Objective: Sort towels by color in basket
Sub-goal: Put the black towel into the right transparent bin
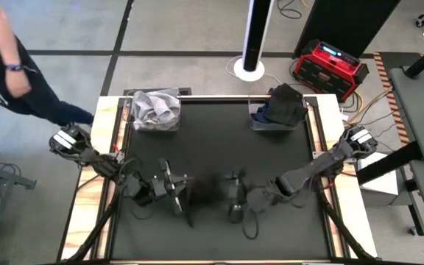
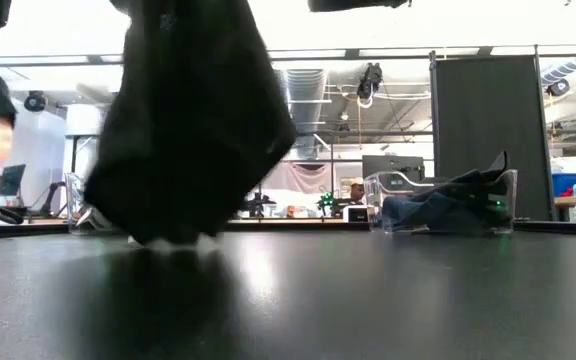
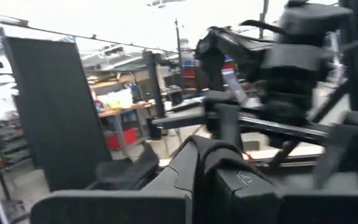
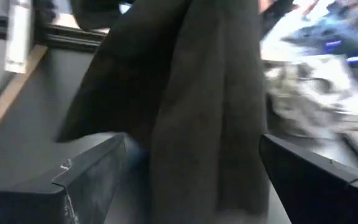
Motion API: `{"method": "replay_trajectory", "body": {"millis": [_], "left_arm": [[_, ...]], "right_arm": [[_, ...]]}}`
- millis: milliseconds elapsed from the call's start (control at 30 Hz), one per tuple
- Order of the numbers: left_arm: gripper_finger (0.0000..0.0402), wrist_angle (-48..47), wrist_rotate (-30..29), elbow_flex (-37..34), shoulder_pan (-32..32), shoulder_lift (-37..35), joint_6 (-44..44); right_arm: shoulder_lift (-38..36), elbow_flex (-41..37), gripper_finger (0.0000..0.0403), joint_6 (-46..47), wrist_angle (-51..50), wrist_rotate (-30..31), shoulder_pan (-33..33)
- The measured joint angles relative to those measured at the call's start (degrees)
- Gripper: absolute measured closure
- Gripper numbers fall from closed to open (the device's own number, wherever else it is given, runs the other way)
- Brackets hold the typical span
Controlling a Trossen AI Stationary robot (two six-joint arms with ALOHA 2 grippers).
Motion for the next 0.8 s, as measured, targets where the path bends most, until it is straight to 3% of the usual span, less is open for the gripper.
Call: {"method": "replay_trajectory", "body": {"millis": [200, 433, 533, 667, 767, 800], "left_arm": [[0.0401, -0.3, 0.3, 0.0, 0.0, 1.5, -2.9], [0.0401, -0.9, 0.3, 0.0, 0.0, 1.5, -4.2], [0.0401, -1.1, 0.2, 0.0, 0.0, 1.5, -4.2], [0.0401, -1.7, -0.7, 0.0, -0.1, 1.5, -4.2], [0.0401, -3.4, -5.8, 0.0, -0.8, 1.5, -4.2], [0.0401, -4.4, -8.4, 0.0, -1.2, 1.4, -4.2]], "right_arm": [[1.3, 0.0, 0.0039, 2.9, 5.5, -15.1, -6.2], [6.0, -0.1, 0.0059, 4.0, 10.7, -16.3, -10.3], [6.3, -0.1, 0.012, 3.9, 11.4, -16.4, -10.5], [6.1, -0.1, 0.0254, 3.4, 11.2, -16.4, -10.5], [5.2, -0.1, 0.0362, 2.7, 9.0, -16.4, -10.5], [4.7, -0.1, 0.0375, 2.7, 8.4, -16.5, -10.5]]}}
